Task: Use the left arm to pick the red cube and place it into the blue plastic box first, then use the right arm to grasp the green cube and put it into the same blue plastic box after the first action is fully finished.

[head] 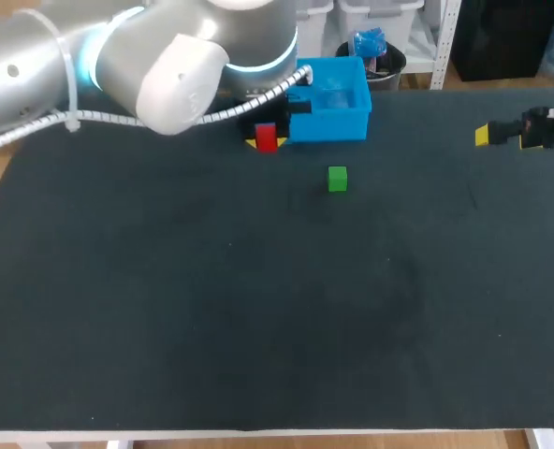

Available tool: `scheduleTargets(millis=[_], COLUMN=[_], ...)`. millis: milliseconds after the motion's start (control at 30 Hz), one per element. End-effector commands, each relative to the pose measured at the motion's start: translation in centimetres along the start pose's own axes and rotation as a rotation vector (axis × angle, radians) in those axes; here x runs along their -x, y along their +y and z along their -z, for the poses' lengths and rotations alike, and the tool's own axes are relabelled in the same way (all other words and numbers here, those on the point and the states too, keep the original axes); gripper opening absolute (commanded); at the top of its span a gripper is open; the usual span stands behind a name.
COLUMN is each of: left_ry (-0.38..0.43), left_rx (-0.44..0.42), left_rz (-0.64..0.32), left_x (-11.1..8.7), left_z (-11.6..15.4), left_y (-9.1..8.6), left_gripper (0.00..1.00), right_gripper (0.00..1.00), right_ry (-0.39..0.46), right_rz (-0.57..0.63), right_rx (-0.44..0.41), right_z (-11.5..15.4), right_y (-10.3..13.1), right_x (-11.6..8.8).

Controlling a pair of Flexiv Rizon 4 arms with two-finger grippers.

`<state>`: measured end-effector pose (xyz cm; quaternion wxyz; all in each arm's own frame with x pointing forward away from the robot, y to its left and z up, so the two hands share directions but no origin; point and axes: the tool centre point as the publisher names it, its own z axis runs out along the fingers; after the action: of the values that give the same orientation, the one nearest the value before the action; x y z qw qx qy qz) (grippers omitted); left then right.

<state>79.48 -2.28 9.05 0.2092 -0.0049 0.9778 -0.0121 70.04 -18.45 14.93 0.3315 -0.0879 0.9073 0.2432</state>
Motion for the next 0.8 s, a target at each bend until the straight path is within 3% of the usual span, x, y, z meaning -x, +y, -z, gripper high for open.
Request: scheduleTargets(millis=[33, 467, 800], left_ry=[-0.024, -0.047, -0.123], left_rx=[-0.009, -0.065, -0.196], left_rz=[0.0, -0.073, -0.177], left_x=[-0.3, 0.8, 2.2], left_z=[2.6, 4.4, 5.4], left_y=[0.9, 1.5, 2.8], left_gripper=[0.0, 0.0, 0.0], right_gripper=[1.0, 1.0, 1.0], right_ry=[0.001, 0.001, 0.001], right_rz=[0.001, 0.001, 0.001], right_rx=[0.001, 0.001, 0.001], right_z=[0.0, 0.0, 0.0], right_y=[0.0, 0.0, 0.0], right_x=[0.0, 0.0, 0.0])
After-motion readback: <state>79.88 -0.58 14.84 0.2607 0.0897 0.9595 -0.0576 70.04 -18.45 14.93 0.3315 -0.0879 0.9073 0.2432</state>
